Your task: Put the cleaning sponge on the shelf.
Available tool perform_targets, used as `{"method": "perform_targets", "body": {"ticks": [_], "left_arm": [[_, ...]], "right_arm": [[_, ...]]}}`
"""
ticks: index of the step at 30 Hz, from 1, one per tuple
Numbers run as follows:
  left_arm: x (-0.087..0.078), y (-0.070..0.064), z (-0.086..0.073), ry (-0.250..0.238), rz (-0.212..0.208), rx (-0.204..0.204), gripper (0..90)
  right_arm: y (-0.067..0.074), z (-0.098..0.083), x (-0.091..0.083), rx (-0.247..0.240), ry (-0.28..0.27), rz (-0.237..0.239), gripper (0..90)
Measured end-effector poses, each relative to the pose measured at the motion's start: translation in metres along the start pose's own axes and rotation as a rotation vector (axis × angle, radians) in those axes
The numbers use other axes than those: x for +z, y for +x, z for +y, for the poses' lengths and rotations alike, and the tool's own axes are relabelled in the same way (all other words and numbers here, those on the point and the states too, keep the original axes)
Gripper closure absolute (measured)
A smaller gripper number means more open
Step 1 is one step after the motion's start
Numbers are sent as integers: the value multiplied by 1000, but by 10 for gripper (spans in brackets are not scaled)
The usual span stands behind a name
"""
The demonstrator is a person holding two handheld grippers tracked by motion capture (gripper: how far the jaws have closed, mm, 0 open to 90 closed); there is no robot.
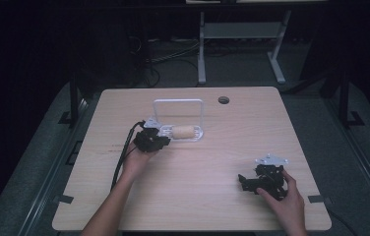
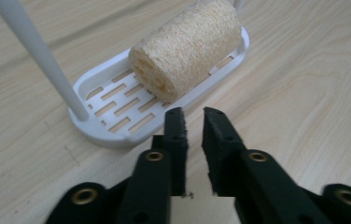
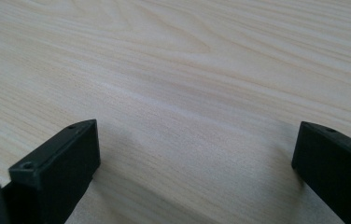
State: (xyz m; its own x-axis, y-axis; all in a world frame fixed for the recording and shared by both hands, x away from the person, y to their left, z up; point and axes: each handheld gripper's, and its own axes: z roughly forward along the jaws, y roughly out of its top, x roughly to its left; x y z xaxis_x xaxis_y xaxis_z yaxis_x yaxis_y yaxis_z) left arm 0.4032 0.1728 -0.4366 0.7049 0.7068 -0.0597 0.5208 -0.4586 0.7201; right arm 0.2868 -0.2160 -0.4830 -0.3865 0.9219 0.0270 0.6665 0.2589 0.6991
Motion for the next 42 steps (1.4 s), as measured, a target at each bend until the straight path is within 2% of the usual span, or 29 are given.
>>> {"method": "perform_targets", "body": {"ticks": [3,6,8,10,11,13,15,25,31,42], "left_arm": [[-4,0,-2,-4,1,-7,676],[-11,-2,-5,16,5,10,533],[-17,-2,-9,6,18,15,465],[-19,-2,-10,4,19,15,406],[-21,-2,-12,8,20,9,406],[-26,-2,-15,10,27,7,320],[-32,-2,-20,12,41,12,283],[-52,-4,-38,-6,64,15,219],[-66,-5,-54,-9,77,15,184],[-84,-11,-80,-11,87,10,167]], "right_arm": [[0,0,0,0,0,0,5],[0,0,0,0,0,0,5],[0,0,0,0,0,0,5],[0,0,0,0,0,0,5],[0,0,0,0,0,0,5],[0,0,0,0,0,0,5],[0,0,0,0,0,0,5],[0,0,0,0,0,0,5],[0,0,0,0,0,0,5],[0,0,0,0,0,0,5]]}}
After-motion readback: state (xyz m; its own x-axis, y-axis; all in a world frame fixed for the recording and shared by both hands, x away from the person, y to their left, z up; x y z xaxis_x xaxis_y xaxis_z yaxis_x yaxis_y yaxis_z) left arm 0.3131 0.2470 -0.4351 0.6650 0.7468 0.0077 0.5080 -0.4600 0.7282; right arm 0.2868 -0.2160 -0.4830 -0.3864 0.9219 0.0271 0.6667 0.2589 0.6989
